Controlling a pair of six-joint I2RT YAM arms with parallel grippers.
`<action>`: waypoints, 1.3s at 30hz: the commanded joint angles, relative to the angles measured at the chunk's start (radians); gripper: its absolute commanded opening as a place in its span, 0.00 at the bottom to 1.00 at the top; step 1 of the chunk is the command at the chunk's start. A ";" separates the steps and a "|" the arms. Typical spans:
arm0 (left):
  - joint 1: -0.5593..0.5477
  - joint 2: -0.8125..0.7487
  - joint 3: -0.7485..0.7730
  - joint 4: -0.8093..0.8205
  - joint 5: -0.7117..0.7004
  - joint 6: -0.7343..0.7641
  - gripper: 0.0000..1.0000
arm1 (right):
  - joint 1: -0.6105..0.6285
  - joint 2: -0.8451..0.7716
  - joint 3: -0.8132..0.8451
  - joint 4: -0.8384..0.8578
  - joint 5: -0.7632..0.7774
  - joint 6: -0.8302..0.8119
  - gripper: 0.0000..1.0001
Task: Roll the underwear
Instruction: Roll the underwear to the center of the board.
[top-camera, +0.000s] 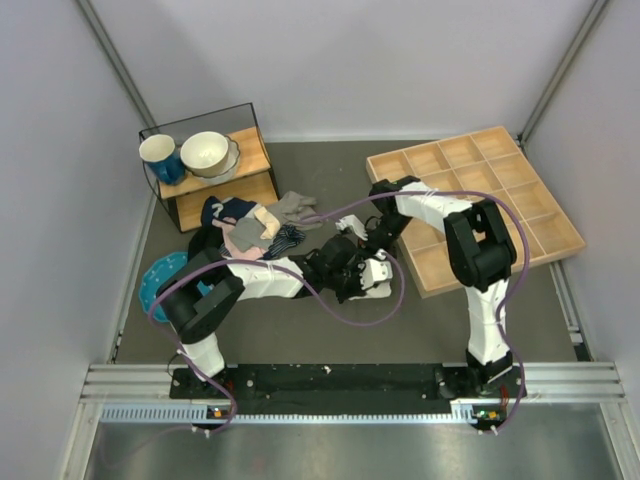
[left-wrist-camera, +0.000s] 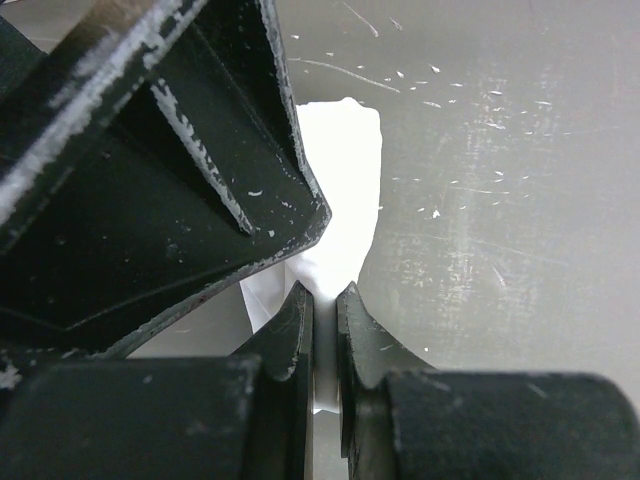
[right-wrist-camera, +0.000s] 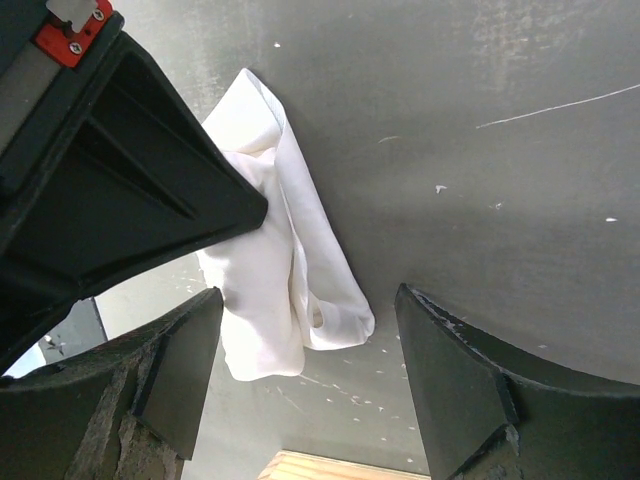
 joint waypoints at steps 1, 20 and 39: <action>0.041 0.066 0.023 -0.058 -0.051 -0.085 0.01 | 0.067 -0.022 -0.051 -0.084 -0.082 -0.057 0.73; 0.029 0.028 -0.099 0.086 -0.149 -0.132 0.00 | 0.052 0.002 -0.054 -0.162 -0.168 -0.155 0.73; 0.009 0.013 -0.128 0.099 -0.232 -0.181 0.00 | 0.046 -0.050 -0.158 -0.156 -0.147 -0.215 0.71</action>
